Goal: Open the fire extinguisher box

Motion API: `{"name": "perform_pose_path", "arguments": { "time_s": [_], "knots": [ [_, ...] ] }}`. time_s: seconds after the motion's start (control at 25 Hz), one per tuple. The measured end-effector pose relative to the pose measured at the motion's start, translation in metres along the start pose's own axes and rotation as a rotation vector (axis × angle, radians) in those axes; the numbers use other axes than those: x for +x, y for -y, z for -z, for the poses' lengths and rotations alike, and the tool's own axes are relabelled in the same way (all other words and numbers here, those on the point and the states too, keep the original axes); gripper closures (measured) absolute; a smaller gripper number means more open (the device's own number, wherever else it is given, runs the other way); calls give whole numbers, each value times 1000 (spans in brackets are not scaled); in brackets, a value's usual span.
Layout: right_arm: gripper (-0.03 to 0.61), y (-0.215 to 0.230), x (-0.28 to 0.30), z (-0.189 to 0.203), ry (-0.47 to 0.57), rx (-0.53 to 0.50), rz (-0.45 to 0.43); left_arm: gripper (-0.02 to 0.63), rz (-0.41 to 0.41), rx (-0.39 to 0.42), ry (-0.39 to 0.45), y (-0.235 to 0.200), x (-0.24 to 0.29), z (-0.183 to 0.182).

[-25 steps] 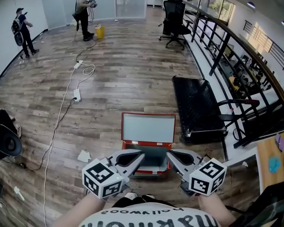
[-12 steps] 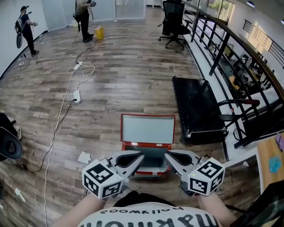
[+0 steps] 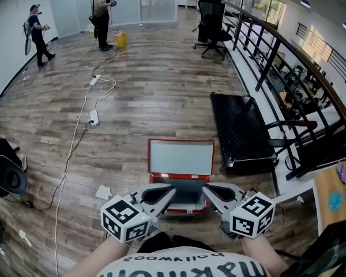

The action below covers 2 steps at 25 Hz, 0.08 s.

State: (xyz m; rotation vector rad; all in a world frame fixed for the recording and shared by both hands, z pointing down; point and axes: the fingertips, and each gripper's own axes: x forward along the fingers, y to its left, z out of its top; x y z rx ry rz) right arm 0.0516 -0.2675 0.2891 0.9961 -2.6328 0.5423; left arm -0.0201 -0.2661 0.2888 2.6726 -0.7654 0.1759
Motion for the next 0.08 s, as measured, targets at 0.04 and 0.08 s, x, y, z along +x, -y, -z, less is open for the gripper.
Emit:
{"name": "perform_pose_path", "arguments": {
  "time_s": [0.04,0.08],
  "knots": [
    [569,0,0,0,0,1,0,609,-1,-1,0,0,0,0],
    [569,0,0,0,-1,2,0,609,-1,-1,-1,0,0,0]
  ]
}}
